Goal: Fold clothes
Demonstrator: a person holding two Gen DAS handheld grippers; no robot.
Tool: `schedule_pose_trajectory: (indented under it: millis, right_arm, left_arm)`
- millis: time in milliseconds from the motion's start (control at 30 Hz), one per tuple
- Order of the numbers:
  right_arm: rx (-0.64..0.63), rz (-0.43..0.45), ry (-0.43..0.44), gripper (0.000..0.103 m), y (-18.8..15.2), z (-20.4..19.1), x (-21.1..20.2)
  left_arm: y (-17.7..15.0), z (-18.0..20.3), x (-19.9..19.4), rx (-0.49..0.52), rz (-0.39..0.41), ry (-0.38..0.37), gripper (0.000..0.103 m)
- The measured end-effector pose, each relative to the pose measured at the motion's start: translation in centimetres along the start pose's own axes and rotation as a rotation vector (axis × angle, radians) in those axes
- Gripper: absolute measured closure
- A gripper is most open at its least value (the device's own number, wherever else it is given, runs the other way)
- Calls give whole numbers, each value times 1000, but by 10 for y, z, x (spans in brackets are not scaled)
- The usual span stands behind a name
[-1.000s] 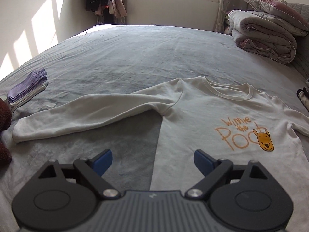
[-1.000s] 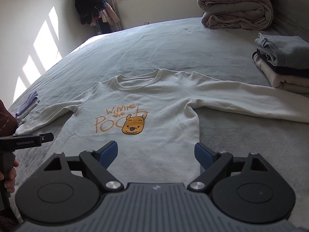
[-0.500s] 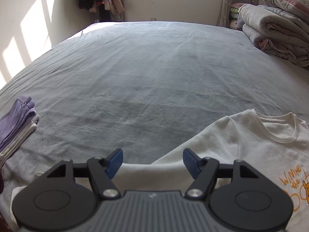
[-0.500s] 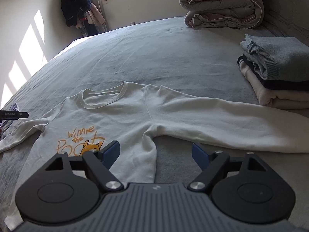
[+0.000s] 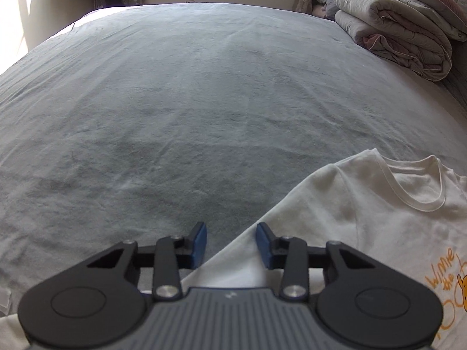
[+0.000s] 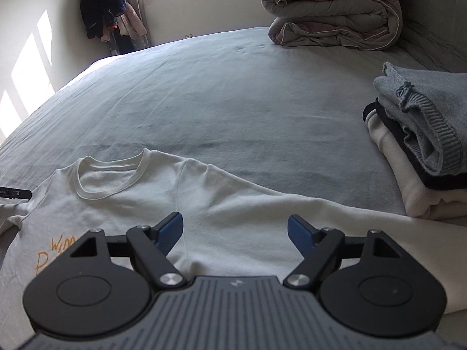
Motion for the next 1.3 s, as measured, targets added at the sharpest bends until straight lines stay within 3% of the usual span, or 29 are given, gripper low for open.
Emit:
schedule_pose_trajectory:
  millis: [33,67,133,233,333,400,567,633,900,1033,1300]
  right_arm:
    - [4,-3,4,21,-1,0,1]
    - [8,-5,8,21,-3,0,3]
    - [13,-8,14,21,-5,-1,4]
    - [12,-11,20,21,-6,-5,6]
    - [9,-12,32,21,-4,-13,7]
    - [0,-14,48,21,-1,-21,8]
    - [-58,-21,100,21,11,-55,17]
    - [-79,-22,134,21,15,-74,25]
    - [-141,-44,302,26,19,-173,66]
    - [-176,-68,363,41,13,-220,86]
    - [-205,-145,403,46,-8,-269,118]
  left_arm:
    - [-1,1,-1,-2,2,-17,97]
    - [0,3,-3,-3,8,-11,102]
    - [2,8,-13,18,96,59,102]
    - [9,12,-21,13,194,124,102]
    - [9,17,-11,40,153,157,100]
    - [7,9,-18,23,174,162,100]
    - [-3,-38,-43,-43,206,214,76]
    - [-10,-61,-53,-62,208,246,74]
    - [-70,-145,-87,-174,187,344,75]
    - [-97,-167,-91,-212,168,389,75]
    - [-134,-203,-95,-258,115,509,75]
Point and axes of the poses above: each gripper's, at about its wrist camera, not at the fingertips, and x roughly the way its jaws point, z to its right, y to its top, the point moved 3 cm from there along x, roughly the way its jaws point, and after that the axes turned 11 degrees about y, right-handed, at the moved point
